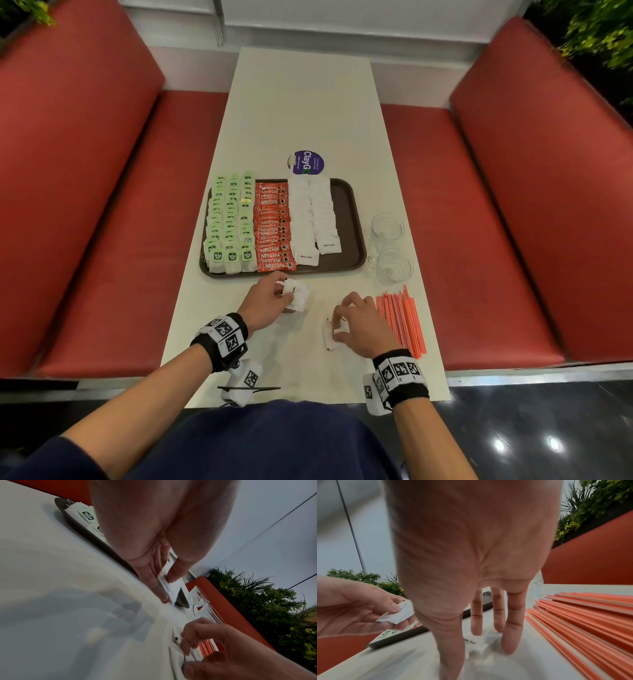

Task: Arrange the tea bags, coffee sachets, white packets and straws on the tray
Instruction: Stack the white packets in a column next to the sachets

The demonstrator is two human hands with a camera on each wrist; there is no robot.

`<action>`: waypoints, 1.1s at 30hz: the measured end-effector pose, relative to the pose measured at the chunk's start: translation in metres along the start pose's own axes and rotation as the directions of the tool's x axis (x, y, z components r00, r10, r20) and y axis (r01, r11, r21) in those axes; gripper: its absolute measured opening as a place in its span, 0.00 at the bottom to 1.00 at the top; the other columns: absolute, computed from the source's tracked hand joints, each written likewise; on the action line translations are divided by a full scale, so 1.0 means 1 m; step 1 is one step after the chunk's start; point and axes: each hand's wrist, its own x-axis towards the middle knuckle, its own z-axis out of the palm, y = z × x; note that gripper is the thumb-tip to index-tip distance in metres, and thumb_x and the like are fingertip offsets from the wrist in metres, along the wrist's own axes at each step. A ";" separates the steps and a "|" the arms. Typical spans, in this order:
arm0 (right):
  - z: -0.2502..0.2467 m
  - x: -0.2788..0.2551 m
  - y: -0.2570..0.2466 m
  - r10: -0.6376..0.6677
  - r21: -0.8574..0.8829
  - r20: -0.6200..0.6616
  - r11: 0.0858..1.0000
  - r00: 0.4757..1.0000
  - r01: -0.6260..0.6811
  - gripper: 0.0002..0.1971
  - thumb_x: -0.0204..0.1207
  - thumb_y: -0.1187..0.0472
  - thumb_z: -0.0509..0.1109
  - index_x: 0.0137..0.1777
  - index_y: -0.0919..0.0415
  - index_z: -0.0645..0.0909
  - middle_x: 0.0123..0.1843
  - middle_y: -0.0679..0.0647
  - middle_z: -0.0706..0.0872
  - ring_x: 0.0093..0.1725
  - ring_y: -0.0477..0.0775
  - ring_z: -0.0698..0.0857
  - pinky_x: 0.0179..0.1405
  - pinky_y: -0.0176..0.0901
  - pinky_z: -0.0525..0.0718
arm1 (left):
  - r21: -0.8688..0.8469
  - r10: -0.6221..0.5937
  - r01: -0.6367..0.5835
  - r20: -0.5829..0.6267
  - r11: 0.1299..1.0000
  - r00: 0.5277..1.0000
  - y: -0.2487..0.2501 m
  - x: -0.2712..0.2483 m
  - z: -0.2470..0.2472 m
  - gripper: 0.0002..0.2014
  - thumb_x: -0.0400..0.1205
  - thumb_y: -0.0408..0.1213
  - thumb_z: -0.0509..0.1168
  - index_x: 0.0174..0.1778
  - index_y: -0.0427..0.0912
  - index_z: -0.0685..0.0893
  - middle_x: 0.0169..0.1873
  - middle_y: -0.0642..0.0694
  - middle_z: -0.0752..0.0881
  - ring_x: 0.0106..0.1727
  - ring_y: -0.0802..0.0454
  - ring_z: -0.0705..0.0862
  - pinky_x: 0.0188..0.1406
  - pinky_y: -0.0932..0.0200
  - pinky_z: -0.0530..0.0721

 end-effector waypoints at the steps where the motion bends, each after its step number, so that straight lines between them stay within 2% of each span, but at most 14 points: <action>1: 0.002 0.001 -0.001 0.002 0.016 -0.018 1.000 1.000 -0.002 0.09 0.83 0.53 0.80 0.60 0.47 0.86 0.72 0.46 0.77 0.70 0.55 0.74 0.70 0.51 0.80 | -0.007 -0.005 0.005 -0.001 1.000 1.000 -0.001 0.001 0.001 0.13 0.89 0.24 0.68 0.66 0.41 0.83 0.57 0.39 0.92 0.58 0.41 0.93 0.55 0.41 0.96; 3: 0.004 0.005 -0.003 0.012 0.040 -0.070 0.999 0.997 -0.009 0.07 0.86 0.55 0.76 0.60 0.50 0.83 0.68 0.48 0.80 0.67 0.56 0.78 0.64 0.50 0.81 | -0.021 -0.004 0.004 -0.005 1.000 1.000 -0.002 0.002 0.001 0.14 0.89 0.24 0.67 0.67 0.44 0.82 0.57 0.39 0.93 0.58 0.40 0.94 0.55 0.41 0.96; 6: 0.004 0.012 -0.004 0.046 0.085 -0.136 0.996 0.990 -0.034 0.05 0.89 0.56 0.73 0.60 0.52 0.79 0.60 0.49 0.84 0.59 0.56 0.83 0.54 0.52 0.84 | -0.027 0.049 -0.049 0.003 0.998 0.999 -0.001 0.002 -0.001 0.23 0.88 0.21 0.66 0.69 0.56 0.83 0.59 0.40 0.90 0.59 0.40 0.92 0.53 0.43 0.96; 9: -0.003 0.016 -0.005 0.101 0.302 -0.191 0.952 0.976 -0.040 0.07 0.88 0.57 0.74 0.55 0.51 0.77 0.53 0.48 0.88 0.50 0.54 0.86 0.51 0.56 0.88 | -0.034 0.108 -0.107 0.021 0.994 0.994 0.004 0.000 -0.004 0.27 0.89 0.21 0.63 0.68 0.60 0.89 0.66 0.46 0.87 0.63 0.45 0.89 0.51 0.48 0.96; 11: -0.013 0.016 -0.013 0.127 0.545 -0.224 0.838 0.966 0.016 0.08 0.88 0.57 0.76 0.53 0.51 0.78 0.52 0.47 0.90 0.47 0.52 0.90 0.49 0.54 0.91 | -0.046 0.123 -0.122 0.014 0.991 0.992 0.007 0.000 -0.006 0.22 0.91 0.24 0.62 0.60 0.55 0.95 0.69 0.50 0.87 0.65 0.45 0.88 0.52 0.49 0.96; 12: -0.020 0.015 -0.019 0.134 0.666 -0.222 0.745 0.966 0.050 0.08 0.88 0.57 0.77 0.54 0.52 0.79 0.52 0.49 0.92 0.47 0.52 0.92 0.48 0.53 0.93 | -0.067 0.109 -0.108 0.009 0.992 0.994 0.009 0.000 -0.005 0.20 0.92 0.25 0.62 0.58 0.52 0.96 0.69 0.50 0.88 0.66 0.45 0.89 0.52 0.49 0.96; 15: -0.039 0.016 -0.038 0.084 0.892 -0.171 0.437 0.982 0.118 0.10 0.87 0.59 0.78 0.59 0.60 0.79 0.54 0.59 0.93 0.50 0.57 0.93 0.49 0.53 0.95 | -0.200 0.026 -0.020 0.028 0.980 0.999 0.021 0.002 -0.002 0.14 0.95 0.35 0.61 0.62 0.47 0.94 0.66 0.42 0.91 0.64 0.42 0.92 0.59 0.42 0.95; 17: -0.047 0.022 -0.046 0.054 0.924 -0.164 0.357 0.985 0.134 0.12 0.87 0.62 0.78 0.63 0.64 0.78 0.55 0.61 0.94 0.50 0.59 0.92 0.51 0.53 0.94 | -0.319 0.007 0.018 0.077 0.947 0.997 0.033 0.003 0.003 0.15 0.96 0.44 0.60 0.66 0.48 0.92 0.63 0.42 0.94 0.63 0.42 0.93 0.64 0.40 0.93; 20: -0.051 0.034 -0.051 0.074 0.926 -0.170 0.354 0.983 0.134 0.13 0.87 0.62 0.79 0.65 0.63 0.81 0.57 0.59 0.94 0.53 0.64 0.94 0.53 0.54 0.95 | -0.380 0.042 -0.005 0.088 0.925 0.995 0.044 0.009 0.007 0.19 0.95 0.52 0.61 0.66 0.44 0.92 0.61 0.42 0.95 0.64 0.40 0.93 0.65 0.41 0.92; 22: -0.050 0.039 -0.054 0.110 0.925 -0.174 0.359 0.979 0.125 0.14 0.85 0.58 0.81 0.65 0.60 0.84 0.60 0.62 0.93 0.55 0.67 0.95 0.54 0.56 0.96 | -0.341 0.089 -0.068 0.047 0.938 0.995 0.044 0.014 0.007 0.17 0.92 0.54 0.67 0.63 0.45 0.92 0.58 0.40 0.95 0.62 0.37 0.93 0.67 0.33 0.91; 25: -0.049 0.046 -0.055 0.165 0.911 -0.183 0.398 0.969 0.104 0.14 0.81 0.54 0.84 0.60 0.58 0.86 0.62 0.63 0.89 0.53 0.62 0.96 0.53 0.61 0.97 | -0.289 0.129 -0.122 0.006 0.950 0.992 0.040 0.020 0.003 0.17 0.85 0.56 0.76 0.59 0.46 0.92 0.56 0.41 0.94 0.60 0.37 0.93 0.64 0.26 0.90; 28: -0.052 0.048 -0.056 0.145 0.922 -0.137 0.380 0.980 0.072 0.14 0.83 0.55 0.83 0.61 0.61 0.85 0.59 0.61 0.89 0.50 0.64 0.97 0.55 0.61 0.97 | -0.143 0.195 -0.196 -0.025 0.970 0.981 0.033 0.026 -0.004 0.12 0.84 0.55 0.77 0.55 0.52 0.92 0.52 0.48 0.94 0.57 0.45 0.92 0.62 0.28 0.91; 30: -0.054 0.049 -0.055 0.118 0.944 -0.107 0.325 0.987 0.063 0.13 0.86 0.56 0.81 0.64 0.60 0.86 0.54 0.58 0.91 0.50 0.65 0.97 0.55 0.58 0.96 | -0.137 0.183 -0.187 -0.046 0.973 0.982 0.030 0.031 -0.008 0.09 0.84 0.53 0.78 0.53 0.53 0.92 0.51 0.49 0.94 0.55 0.44 0.93 0.59 0.29 0.92; 33: -0.053 0.055 -0.047 0.130 0.952 -0.128 0.295 0.983 0.085 0.10 0.87 0.58 0.80 0.63 0.61 0.88 0.51 0.59 0.93 0.51 0.62 0.94 0.54 0.53 0.94 | -0.118 0.169 -0.173 -0.042 0.978 0.985 0.032 0.036 -0.014 0.07 0.82 0.48 0.81 0.50 0.51 0.93 0.48 0.47 0.94 0.50 0.48 0.92 0.54 0.40 0.94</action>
